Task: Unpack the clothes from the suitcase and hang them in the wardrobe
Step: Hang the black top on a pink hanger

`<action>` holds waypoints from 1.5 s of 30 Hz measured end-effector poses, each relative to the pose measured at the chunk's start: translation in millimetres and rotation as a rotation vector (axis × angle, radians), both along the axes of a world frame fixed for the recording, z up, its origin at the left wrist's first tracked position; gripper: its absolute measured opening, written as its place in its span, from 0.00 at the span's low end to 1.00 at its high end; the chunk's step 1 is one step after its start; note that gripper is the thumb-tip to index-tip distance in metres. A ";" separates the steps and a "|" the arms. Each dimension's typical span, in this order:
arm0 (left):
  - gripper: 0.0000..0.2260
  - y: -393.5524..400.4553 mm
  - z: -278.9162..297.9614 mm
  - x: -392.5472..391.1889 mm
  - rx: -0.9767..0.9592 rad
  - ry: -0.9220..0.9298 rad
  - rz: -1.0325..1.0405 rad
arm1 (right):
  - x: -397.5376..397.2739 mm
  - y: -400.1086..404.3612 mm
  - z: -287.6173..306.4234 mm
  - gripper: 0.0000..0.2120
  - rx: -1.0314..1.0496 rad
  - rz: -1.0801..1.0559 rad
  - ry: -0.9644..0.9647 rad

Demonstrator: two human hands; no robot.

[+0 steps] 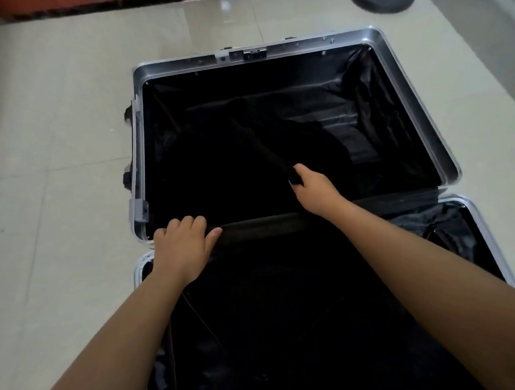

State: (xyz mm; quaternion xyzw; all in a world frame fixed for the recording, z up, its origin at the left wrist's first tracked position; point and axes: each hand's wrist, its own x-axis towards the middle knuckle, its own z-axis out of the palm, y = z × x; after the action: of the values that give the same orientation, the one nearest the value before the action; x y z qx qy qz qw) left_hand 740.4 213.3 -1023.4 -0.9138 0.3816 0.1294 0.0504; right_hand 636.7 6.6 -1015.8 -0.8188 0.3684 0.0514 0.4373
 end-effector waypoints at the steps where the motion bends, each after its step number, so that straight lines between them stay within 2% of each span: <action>1: 0.19 0.3 4.2 -1.6 0.061 0.028 0.007 | -5.3 3.5 5.8 0.05 0.027 0.002 -0.036; 4: 0.26 2.8 28.1 -9.9 0.252 0.218 0.042 | -22.0 18.9 44.3 0.08 0.189 -0.035 -0.192; 7: 0.30 3.5 73.4 -25.0 0.228 0.396 0.118 | -34.5 23.7 109.5 0.10 0.322 -0.097 -0.313; 12: 0.27 3.2 203.6 -40.1 0.156 0.488 0.082 | -48.1 5.3 269.7 0.12 0.652 -0.340 -0.487; 16: 0.31 -15.4 340.6 -39.3 -0.109 0.661 0.238 | -65.3 -10.1 406.3 0.11 0.734 -0.513 -0.614; 18: 0.33 -28.2 409.7 -42.4 -0.176 0.719 0.244 | -75.2 -14.4 475.0 0.10 0.779 -0.549 -0.665; 25: 0.33 -60.6 613.3 -57.0 -0.153 0.720 -0.003 | -95.9 -37.0 703.3 0.15 0.767 -0.662 -0.897; 28: 0.33 -65.5 690.5 -67.0 -0.227 0.700 -0.075 | -106.2 -24.4 799.2 0.11 0.730 -0.632 -1.050; 31: 0.34 -62.4 770.5 -84.6 -0.318 0.648 -0.191 | -132.9 -2.5 888.4 0.08 0.651 -0.574 -1.199; 35: 0.31 -47.3 869.9 -114.4 -0.509 0.663 -0.324 | -182.0 31.3 993.7 0.10 0.544 -0.458 -1.364; 40: 0.26 -31.4 948.3 -155.4 -0.638 0.662 -0.480 | -216.6 73.5 1074.3 0.09 0.257 -0.368 -1.479; 42: 0.25 -22.0 963.5 -184.2 -0.533 0.562 -0.611 | -234.8 85.9 1092.9 0.07 -0.011 -0.328 -1.399; 44: 0.26 -14.5 970.1 -207.7 -0.367 0.386 -0.770 | -250.3 89.0 1107.0 0.13 -0.481 -0.307 -1.095; 45: 0.26 -10.7 973.0 -218.6 -0.307 0.327 -0.827 | -259.4 92.8 1111.4 0.09 -0.689 -0.260 -0.904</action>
State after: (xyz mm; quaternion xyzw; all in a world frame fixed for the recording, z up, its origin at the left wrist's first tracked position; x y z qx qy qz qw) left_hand 521.8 202.6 -50.5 -0.6495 0.7315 0.1825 -0.0988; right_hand 377.3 99.5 95.6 -0.8025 0.2382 -0.4800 0.2623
